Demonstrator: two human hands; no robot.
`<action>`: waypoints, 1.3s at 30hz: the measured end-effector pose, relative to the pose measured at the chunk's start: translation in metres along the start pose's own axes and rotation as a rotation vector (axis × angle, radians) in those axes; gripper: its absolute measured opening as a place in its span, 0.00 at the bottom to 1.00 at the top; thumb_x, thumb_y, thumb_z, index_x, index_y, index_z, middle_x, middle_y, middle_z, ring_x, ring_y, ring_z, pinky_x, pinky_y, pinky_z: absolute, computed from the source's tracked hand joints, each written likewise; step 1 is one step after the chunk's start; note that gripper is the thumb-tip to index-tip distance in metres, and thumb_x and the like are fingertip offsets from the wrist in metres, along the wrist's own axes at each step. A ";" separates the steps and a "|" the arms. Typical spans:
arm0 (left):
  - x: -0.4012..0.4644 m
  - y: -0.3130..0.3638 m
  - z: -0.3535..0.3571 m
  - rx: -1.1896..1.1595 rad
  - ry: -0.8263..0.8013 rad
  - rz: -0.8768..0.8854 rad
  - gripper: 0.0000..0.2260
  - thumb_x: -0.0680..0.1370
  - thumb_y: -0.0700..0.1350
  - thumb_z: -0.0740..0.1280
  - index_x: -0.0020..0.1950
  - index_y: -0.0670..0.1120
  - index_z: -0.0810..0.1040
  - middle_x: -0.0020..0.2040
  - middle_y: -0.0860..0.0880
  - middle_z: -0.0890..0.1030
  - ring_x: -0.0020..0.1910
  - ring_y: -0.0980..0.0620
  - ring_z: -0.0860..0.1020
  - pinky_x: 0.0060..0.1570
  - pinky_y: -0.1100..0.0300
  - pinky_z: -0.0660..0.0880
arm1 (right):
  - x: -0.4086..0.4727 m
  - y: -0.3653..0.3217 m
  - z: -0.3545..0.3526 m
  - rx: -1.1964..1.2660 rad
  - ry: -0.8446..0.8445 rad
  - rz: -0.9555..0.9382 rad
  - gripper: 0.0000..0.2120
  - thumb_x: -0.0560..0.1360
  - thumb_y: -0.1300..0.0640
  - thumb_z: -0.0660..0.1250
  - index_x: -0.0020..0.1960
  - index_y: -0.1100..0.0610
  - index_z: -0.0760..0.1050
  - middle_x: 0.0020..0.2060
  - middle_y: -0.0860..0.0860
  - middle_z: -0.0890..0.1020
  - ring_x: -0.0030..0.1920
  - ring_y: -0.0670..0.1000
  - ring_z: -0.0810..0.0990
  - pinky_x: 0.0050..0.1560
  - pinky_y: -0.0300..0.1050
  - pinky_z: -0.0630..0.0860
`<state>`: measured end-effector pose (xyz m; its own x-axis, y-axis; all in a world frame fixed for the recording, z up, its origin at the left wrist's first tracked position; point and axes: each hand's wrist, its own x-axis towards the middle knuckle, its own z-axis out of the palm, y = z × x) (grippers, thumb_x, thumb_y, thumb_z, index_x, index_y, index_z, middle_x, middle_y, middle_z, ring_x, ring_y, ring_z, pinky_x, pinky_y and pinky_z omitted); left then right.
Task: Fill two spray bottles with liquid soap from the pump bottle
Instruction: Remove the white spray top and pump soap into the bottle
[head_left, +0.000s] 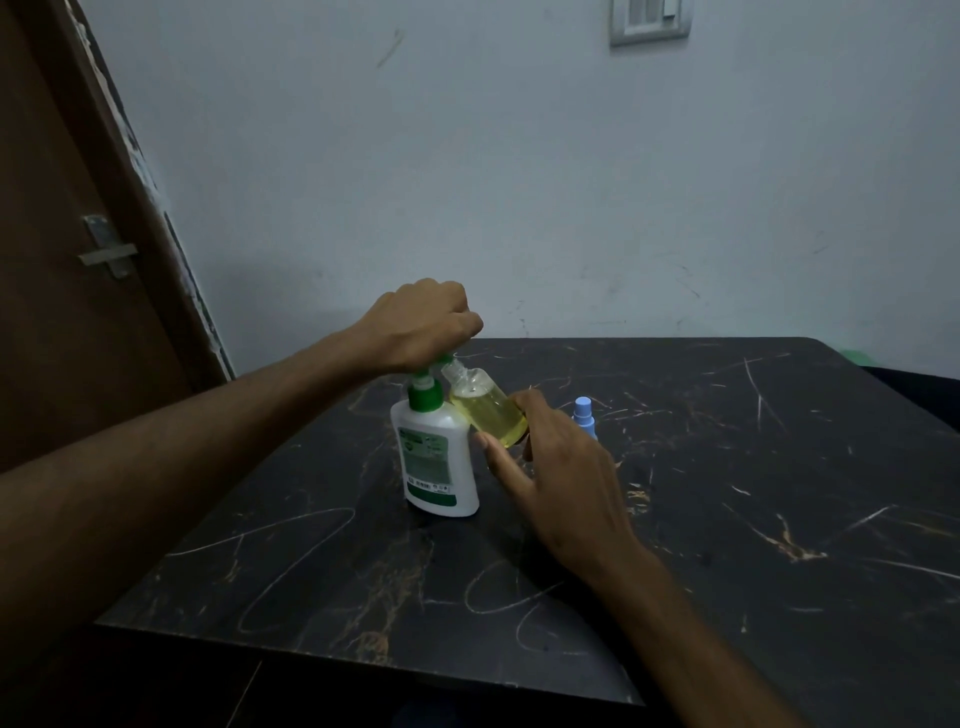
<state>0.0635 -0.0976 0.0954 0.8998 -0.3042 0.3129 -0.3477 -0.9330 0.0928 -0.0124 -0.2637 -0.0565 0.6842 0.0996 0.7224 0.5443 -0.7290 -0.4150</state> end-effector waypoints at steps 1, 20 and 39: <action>0.000 0.000 0.003 -0.009 -0.007 -0.001 0.14 0.74 0.55 0.56 0.36 0.46 0.66 0.42 0.41 0.77 0.39 0.46 0.69 0.38 0.51 0.64 | 0.000 0.000 0.000 -0.002 0.003 0.000 0.15 0.82 0.38 0.61 0.60 0.48 0.71 0.40 0.42 0.75 0.38 0.42 0.73 0.35 0.36 0.71; 0.001 -0.001 0.000 -0.030 -0.018 0.011 0.14 0.74 0.54 0.57 0.34 0.47 0.62 0.36 0.47 0.71 0.36 0.46 0.67 0.36 0.51 0.61 | 0.000 -0.001 0.001 0.010 -0.001 0.006 0.16 0.82 0.37 0.60 0.61 0.48 0.71 0.42 0.42 0.76 0.39 0.42 0.74 0.37 0.40 0.75; 0.004 -0.005 0.007 -0.033 -0.024 0.024 0.13 0.72 0.54 0.56 0.33 0.47 0.62 0.35 0.48 0.70 0.35 0.47 0.66 0.36 0.51 0.61 | 0.000 -0.001 0.000 0.009 0.003 0.004 0.17 0.82 0.37 0.60 0.61 0.49 0.72 0.41 0.41 0.75 0.38 0.42 0.73 0.35 0.31 0.66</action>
<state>0.0710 -0.0954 0.0898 0.8970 -0.3310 0.2930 -0.3771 -0.9188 0.1165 -0.0127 -0.2635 -0.0559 0.6847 0.0950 0.7226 0.5465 -0.7229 -0.4228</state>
